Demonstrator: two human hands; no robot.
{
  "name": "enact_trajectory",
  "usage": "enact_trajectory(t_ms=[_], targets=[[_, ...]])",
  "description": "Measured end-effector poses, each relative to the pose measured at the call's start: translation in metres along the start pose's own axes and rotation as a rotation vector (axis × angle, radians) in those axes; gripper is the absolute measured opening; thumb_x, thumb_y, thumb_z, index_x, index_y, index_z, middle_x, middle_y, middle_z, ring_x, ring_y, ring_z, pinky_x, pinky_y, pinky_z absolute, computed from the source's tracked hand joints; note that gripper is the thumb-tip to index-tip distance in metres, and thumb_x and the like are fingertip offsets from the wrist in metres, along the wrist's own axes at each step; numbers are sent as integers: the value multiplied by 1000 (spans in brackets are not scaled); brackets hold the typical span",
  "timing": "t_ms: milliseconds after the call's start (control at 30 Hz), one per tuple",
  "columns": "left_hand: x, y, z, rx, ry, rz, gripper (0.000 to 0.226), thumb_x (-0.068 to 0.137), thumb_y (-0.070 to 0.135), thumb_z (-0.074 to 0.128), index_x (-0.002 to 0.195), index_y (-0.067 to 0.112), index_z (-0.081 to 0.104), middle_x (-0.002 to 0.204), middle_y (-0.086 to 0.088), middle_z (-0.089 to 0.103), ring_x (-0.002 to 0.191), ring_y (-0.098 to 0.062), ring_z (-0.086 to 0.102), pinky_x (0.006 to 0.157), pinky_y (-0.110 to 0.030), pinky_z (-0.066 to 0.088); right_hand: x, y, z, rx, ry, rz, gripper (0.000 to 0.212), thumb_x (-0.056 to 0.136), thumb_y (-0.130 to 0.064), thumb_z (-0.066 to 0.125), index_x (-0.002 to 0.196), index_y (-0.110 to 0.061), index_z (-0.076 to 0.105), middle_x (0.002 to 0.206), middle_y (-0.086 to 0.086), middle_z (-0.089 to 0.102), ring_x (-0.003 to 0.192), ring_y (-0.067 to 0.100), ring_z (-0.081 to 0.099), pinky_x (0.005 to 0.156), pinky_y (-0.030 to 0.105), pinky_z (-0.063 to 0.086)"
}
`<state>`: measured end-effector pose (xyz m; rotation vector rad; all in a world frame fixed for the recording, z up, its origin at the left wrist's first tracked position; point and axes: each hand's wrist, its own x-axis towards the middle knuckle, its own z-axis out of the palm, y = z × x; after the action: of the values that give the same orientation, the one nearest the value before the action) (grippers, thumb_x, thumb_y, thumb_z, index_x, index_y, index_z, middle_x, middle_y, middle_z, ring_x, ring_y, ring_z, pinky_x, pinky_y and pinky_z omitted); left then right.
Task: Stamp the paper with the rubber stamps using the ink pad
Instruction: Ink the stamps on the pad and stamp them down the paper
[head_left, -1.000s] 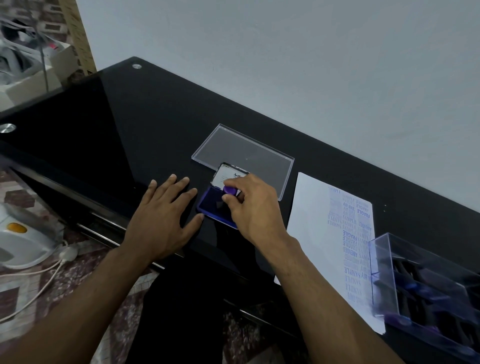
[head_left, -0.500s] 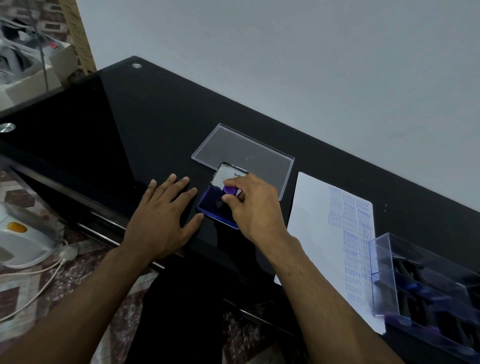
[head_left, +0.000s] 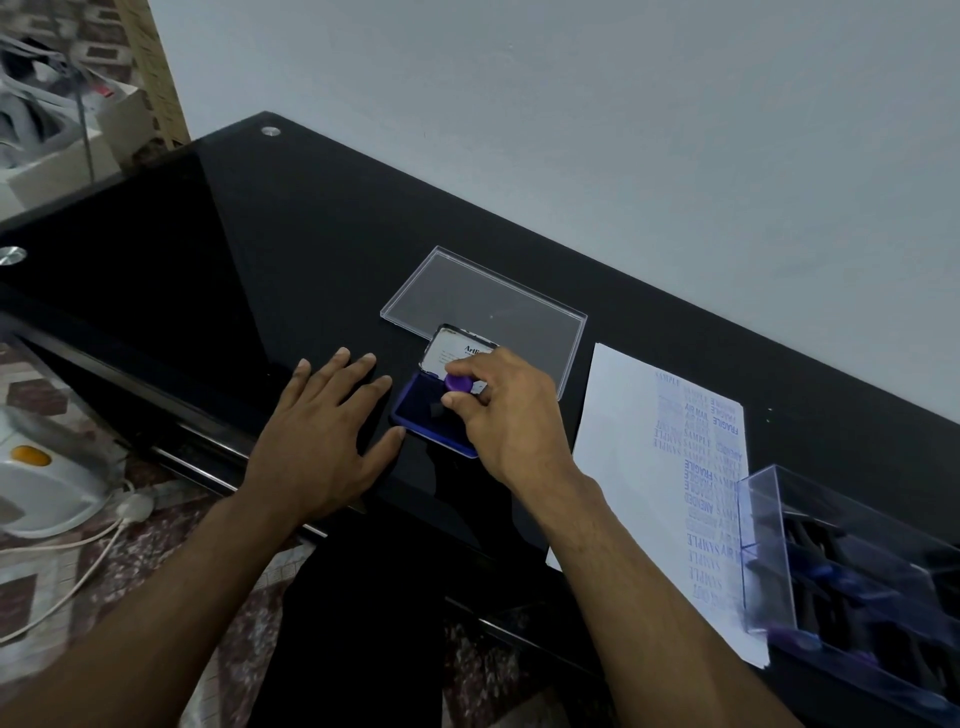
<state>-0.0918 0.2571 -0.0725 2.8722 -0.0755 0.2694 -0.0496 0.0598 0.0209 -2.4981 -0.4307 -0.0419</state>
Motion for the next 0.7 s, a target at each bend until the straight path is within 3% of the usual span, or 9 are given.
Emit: enact_trajectory(t_ms=[67, 167, 267, 533, 700], targets=[[0, 0, 0, 5, 0, -1, 77, 92, 72, 23, 148, 24, 47, 162, -2, 33, 154, -19, 16, 125, -50, 11, 0, 0, 0, 0, 1, 0, 30, 87, -22, 73, 117, -22, 70, 118, -6, 64, 103, 7, 60, 89, 12, 45], [1, 0, 1, 3, 0, -1, 78, 92, 72, 23, 147, 23, 48, 161, -2, 34, 154, -20, 17, 125, -51, 11, -1, 0, 0, 27, 3, -3, 31, 86, -21, 75, 116, -22, 71, 118, -5, 65, 97, 8, 64, 93, 27, 54], [1, 0, 0, 4, -2, 0, 78, 92, 72, 22, 148, 24, 48, 162, -2, 33, 154, -19, 17, 125, -50, 11, 0, 1, 0, 40, -6, 8, 31, 85, -22, 75, 115, -22, 71, 117, -6, 65, 97, 9, 64, 93, 31, 55], [0, -1, 0, -6, -1, 4, 76, 92, 71, 26, 147, 23, 48, 161, -2, 35, 153, -19, 17, 125, -50, 12, 0, 2, 2, 62, 4, 11, 31, 86, -22, 74, 116, -23, 71, 118, -7, 64, 98, 9, 64, 94, 30, 54], [1, 0, -5, -37, -26, -1, 79, 89, 72, 25, 149, 24, 45, 162, -1, 33, 154, -19, 15, 125, -49, 8, -2, 5, 5, 90, 18, 3, 30, 88, -22, 72, 118, -24, 69, 117, -7, 62, 96, 8, 64, 90, 21, 54]])
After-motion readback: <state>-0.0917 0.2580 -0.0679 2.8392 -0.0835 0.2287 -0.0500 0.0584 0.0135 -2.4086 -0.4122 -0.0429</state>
